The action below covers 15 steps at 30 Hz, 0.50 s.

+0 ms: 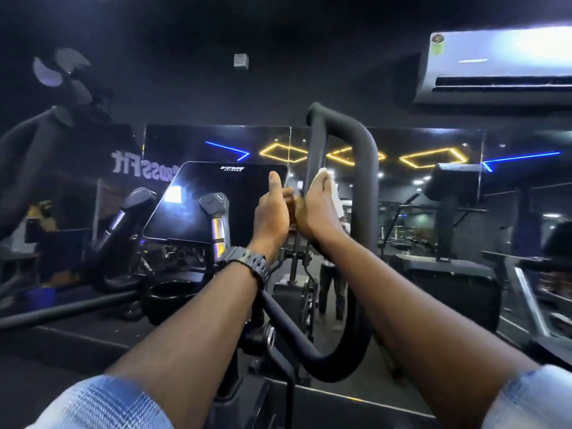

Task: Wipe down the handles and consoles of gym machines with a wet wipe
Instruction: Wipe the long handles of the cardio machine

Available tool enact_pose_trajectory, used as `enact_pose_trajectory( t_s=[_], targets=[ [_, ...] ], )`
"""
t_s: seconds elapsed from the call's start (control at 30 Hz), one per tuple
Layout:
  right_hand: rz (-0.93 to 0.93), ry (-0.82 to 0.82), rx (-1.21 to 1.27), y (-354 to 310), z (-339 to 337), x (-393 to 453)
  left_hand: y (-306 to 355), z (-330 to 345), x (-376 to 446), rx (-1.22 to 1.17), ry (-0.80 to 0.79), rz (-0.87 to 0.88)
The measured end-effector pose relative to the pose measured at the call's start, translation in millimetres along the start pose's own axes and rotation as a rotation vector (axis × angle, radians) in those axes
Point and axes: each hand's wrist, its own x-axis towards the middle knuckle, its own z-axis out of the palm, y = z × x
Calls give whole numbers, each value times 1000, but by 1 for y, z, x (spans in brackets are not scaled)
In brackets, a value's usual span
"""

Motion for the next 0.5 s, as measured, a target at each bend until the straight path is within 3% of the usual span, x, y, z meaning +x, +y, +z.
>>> enact_pose_trajectory(
  t_s=[0.1,0.17,0.3,0.43,0.5],
  targets=[
    [75,54,-49,-12,-10,25,2,-11,6,-10,-119,22],
    [24,52,-110,-17,-13,32,1,-17,12,-7,-187,36],
    [7,-3,-278,-16,0,-5,-5,-24,18,-54,-246,25],
    [-322,-98,-710,8,2,-72,-9,-22,17,-75,-243,24],
    [-390,-164,-860,16,-1,-80,-8,-20,15,-66,-220,35]
  ],
)
